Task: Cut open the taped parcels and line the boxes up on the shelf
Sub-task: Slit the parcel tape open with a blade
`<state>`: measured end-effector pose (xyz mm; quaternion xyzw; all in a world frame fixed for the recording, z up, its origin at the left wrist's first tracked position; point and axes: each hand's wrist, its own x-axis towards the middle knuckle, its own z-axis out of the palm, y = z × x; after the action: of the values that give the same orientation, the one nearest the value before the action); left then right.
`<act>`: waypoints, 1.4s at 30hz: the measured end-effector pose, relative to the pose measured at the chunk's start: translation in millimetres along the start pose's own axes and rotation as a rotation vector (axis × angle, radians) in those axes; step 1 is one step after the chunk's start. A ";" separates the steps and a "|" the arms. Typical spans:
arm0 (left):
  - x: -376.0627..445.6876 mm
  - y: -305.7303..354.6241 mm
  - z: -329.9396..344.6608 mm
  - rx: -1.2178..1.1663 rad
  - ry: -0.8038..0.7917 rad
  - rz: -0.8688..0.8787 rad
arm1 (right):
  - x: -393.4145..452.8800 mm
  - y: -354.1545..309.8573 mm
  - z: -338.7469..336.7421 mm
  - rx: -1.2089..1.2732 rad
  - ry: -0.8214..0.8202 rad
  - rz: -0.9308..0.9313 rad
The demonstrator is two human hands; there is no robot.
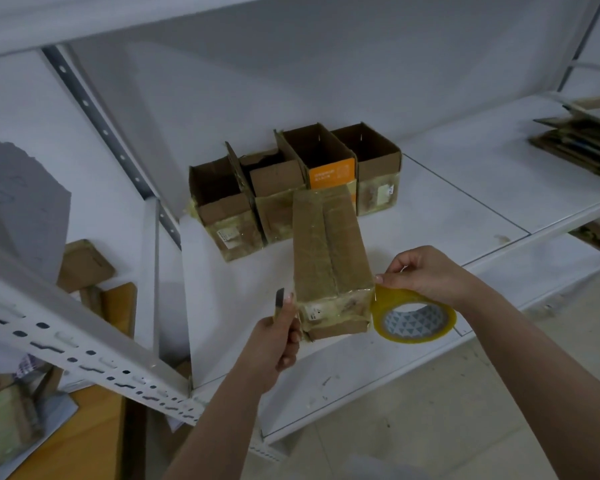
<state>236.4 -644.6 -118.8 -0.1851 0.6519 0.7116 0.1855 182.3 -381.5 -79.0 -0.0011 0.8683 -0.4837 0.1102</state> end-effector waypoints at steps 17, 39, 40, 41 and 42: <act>16.5 87.9 87.3 0.863 -0.221 0.662 | -10.5 11.2 -22.3 0.186 -0.282 -0.021; 27.6 63.8 73.7 1.195 -0.180 0.682 | 2.0 68.2 33.6 -0.140 -0.094 0.087; 27.0 63.9 72.0 1.190 -0.197 0.674 | 0.4 68.9 31.2 -0.109 -0.104 0.072; 26.6 64.8 70.3 1.179 -0.222 0.666 | -1.3 68.4 27.4 -0.092 -0.118 0.055; 25.6 65.6 68.6 1.167 -0.249 0.654 | -2.7 67.8 22.8 -0.085 -0.137 0.037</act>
<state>179.7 -581.0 -69.8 0.2352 0.9252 0.2789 0.1040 196.5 -364.3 -147.1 -0.0227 0.8783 -0.4433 0.1780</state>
